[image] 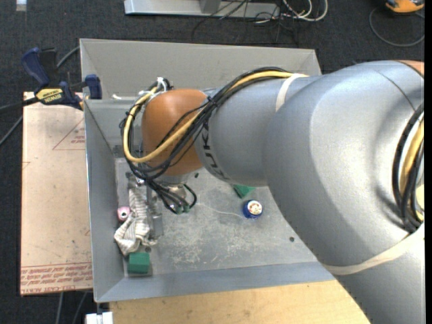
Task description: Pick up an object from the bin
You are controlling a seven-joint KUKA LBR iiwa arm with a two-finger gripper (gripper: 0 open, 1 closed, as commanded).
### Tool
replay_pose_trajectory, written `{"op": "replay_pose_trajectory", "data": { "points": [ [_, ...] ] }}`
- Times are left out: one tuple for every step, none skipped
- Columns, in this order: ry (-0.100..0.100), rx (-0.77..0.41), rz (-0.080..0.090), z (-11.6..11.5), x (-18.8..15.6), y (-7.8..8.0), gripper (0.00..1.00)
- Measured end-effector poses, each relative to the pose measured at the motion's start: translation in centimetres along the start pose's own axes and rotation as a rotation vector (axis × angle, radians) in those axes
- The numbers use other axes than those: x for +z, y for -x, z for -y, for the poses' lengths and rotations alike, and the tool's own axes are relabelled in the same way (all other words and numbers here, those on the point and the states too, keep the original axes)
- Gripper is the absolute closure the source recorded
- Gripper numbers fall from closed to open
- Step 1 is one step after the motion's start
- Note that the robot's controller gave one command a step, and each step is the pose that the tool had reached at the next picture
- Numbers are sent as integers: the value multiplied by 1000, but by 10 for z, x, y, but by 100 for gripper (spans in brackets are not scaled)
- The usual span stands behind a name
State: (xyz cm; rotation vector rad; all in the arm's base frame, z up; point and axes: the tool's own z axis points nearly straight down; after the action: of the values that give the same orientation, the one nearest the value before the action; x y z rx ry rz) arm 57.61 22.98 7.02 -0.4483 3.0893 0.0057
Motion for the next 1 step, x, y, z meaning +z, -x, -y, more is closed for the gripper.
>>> {"op": "replay_pose_trajectory", "data": {
  "points": [
    [3,-195,-6,-10,-1,-29,100]
  ]
}}
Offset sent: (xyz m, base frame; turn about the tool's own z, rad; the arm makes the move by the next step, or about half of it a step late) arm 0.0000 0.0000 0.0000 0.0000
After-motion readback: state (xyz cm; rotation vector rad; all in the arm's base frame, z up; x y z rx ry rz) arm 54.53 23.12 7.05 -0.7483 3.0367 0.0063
